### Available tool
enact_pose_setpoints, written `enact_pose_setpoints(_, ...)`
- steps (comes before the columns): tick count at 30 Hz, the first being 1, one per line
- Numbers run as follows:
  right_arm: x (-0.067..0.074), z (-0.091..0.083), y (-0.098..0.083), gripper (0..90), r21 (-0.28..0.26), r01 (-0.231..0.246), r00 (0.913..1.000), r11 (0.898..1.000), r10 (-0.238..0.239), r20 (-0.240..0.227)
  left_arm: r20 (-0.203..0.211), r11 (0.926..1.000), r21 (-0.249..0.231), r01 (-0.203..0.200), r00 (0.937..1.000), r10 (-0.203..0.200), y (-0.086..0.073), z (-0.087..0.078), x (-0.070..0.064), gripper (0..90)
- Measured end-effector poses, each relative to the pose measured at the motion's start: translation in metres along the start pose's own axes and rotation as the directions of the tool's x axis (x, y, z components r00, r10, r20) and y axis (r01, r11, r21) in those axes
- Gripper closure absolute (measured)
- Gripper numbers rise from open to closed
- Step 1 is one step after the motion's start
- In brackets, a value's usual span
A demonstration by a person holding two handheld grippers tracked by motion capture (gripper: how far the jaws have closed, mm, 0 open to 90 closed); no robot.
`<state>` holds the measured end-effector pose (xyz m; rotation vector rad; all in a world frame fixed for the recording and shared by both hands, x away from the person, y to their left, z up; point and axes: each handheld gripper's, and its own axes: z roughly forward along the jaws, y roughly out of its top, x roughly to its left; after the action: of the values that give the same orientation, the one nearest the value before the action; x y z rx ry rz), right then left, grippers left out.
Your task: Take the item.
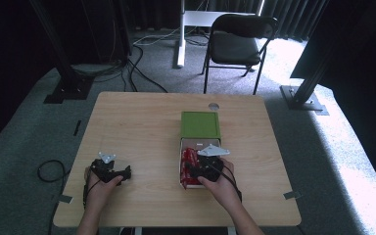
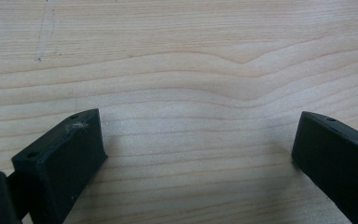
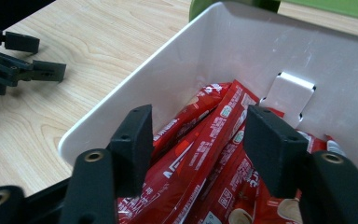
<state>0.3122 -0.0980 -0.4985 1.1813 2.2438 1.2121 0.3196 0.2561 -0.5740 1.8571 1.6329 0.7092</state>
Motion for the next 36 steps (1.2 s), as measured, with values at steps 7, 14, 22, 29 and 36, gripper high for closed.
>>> enact_pose_setpoints(7,0.001,0.006,-0.003,48.8,0.009,-0.019,0.9993,1.000,0.019,0.033,0.001,1.0000,0.000,0.000,1.0000,0.000,0.000,0.000,0.000,3.2)
enact_pose_setpoints(14,0.006,0.014,-0.004,52.9,0.051,0.001,0.9981,0.999,-0.005,0.062,0.000,1.0000,0.000,0.000,1.0000,0.000,0.000,0.000,0.000,3.2)
enact_pose_setpoints(22,0.003,0.017,-0.005,63.3,0.075,-0.059,0.9970,0.995,0.055,0.055,0.000,1.0000,0.001,0.000,1.0000,0.000,0.000,0.000,0.000,3.2)
enact_pose_setpoints(29,0.002,0.016,-0.005,75.3,0.070,-0.100,0.9925,0.992,0.095,0.078,0.000,1.0000,0.001,0.000,1.0000,0.000,0.000,0.000,0.000,3.2)
enact_pose_setpoints(36,-0.004,0.009,-0.005,78.8,0.049,-0.133,0.9896,0.990,0.129,0.063,0.000,1.0000,0.001,0.000,1.0000,0.000,0.000,0.000,0.000,3.2)
